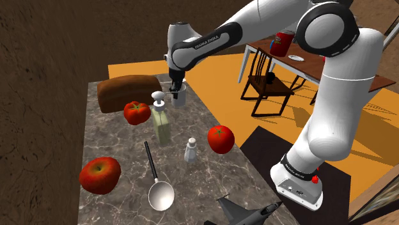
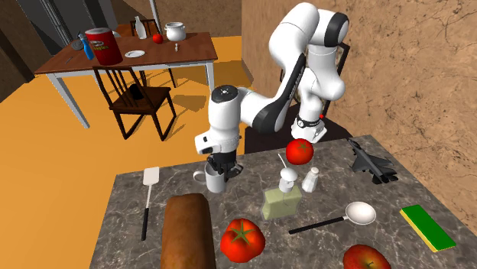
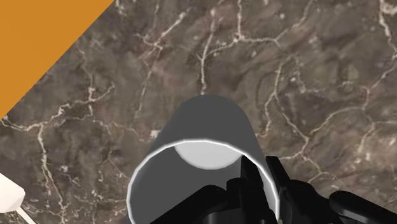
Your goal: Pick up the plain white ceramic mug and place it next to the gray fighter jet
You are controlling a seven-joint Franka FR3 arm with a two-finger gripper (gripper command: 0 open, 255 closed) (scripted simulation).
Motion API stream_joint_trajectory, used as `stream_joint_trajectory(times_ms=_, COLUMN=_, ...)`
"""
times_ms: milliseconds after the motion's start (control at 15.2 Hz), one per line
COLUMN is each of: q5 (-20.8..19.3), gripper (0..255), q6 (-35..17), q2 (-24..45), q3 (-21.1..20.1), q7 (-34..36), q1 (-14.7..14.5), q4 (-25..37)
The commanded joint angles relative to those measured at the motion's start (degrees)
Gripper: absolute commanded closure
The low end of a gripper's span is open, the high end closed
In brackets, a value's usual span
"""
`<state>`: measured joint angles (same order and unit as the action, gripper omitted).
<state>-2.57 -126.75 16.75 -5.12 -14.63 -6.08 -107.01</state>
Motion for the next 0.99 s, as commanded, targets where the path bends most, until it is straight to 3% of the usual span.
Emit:
stream_joint_trajectory(times_ms=0, q5=0.10, gripper=255, q6=1.31, q2=-0.53, q3=0.00, q7=-0.18, q1=0.09, q4=0.78)
stream_joint_trajectory(times_ms=924, q5=0.63, gripper=255, q6=11.01, q2=-4.09, q3=-0.15, q7=-0.60, q1=0.16, q4=6.94)
